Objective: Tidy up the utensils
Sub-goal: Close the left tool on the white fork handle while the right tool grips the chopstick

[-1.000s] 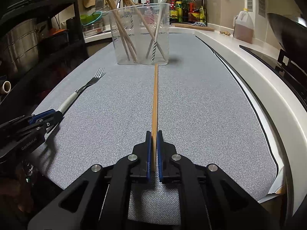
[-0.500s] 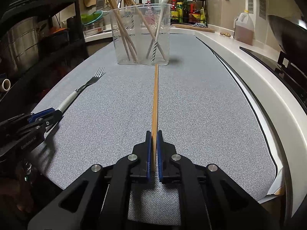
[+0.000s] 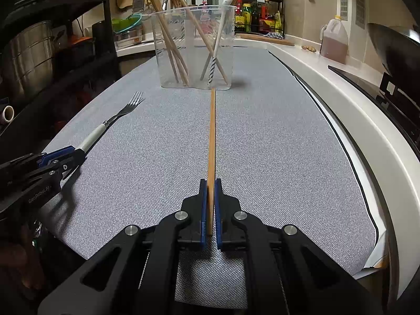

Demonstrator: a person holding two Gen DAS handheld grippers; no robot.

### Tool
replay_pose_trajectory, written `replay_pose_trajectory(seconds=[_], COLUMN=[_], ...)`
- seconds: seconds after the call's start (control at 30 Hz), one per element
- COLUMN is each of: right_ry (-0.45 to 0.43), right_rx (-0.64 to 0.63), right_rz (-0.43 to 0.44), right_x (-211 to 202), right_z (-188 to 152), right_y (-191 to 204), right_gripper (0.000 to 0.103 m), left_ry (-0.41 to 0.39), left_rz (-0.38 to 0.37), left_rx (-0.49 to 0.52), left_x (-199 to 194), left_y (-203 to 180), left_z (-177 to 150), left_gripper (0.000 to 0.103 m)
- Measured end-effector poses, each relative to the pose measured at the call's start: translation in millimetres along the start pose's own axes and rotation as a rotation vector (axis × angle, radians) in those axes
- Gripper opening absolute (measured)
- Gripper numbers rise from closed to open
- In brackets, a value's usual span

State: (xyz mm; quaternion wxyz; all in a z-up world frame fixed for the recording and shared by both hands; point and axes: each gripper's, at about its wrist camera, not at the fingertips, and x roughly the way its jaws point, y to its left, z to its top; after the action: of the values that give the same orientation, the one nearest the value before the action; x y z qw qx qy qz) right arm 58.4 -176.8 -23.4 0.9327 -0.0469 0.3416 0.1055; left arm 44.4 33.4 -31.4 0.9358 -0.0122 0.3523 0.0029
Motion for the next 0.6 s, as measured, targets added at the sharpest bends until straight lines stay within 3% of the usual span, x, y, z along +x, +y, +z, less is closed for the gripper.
replay_pose_trajectory(seconds=[0.6], right_ry=[0.006], right_rx=[-0.006], right_rz=[-0.001], right_x=[-0.9], right_z=[-0.4], right_y=[0.3], right_gripper=[0.005], left_ry=[-0.005], left_rz=[-0.002], left_rx=[0.018], left_x=[0.2], left_y=[-1.6], left_z=[0.2], left_gripper=[0.018])
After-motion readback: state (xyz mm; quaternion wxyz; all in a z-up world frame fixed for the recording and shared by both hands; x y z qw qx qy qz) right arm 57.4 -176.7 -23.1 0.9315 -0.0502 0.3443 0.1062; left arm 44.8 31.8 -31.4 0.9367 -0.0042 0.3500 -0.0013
